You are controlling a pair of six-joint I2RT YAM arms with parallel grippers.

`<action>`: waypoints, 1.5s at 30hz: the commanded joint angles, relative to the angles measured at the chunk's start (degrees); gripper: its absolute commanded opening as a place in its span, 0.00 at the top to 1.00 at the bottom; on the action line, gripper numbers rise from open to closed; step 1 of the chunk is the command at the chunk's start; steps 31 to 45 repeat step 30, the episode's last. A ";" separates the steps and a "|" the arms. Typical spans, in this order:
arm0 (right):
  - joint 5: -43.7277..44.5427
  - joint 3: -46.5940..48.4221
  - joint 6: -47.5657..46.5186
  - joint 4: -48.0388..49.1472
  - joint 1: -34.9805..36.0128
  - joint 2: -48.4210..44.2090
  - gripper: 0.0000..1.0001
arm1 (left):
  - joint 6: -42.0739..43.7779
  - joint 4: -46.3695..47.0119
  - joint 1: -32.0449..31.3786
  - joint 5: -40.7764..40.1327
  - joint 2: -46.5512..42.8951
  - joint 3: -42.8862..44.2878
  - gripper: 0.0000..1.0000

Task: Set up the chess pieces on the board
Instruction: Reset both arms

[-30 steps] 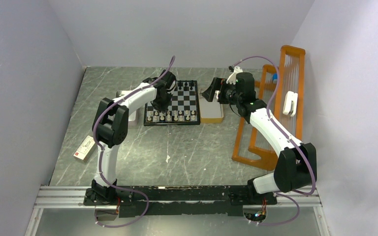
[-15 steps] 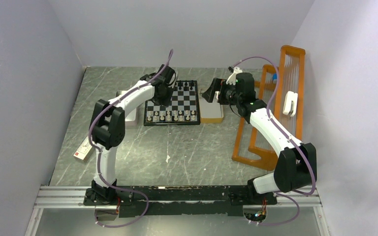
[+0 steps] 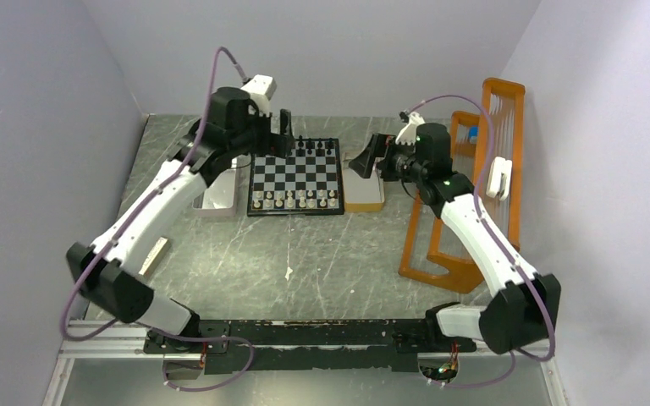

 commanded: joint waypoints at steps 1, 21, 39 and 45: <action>-2.71 0.26 1.34 -0.53 0.34 -6.78 0.00 | -1.73 1.84 0.20 2.51 -8.33 -5.90 0.00; -4.32 -12.50 3.25 -1.31 0.60 -22.35 0.00 | -9.22 8.99 0.19 6.07 -42.88 -35.28 0.00; -3.72 -11.78 3.18 -1.07 0.60 -23.16 0.00 | -8.32 7.81 0.16 6.11 -41.98 -34.14 0.00; -3.72 -11.78 3.18 -1.07 0.60 -23.16 0.00 | -8.32 7.81 0.16 6.11 -41.98 -34.14 0.00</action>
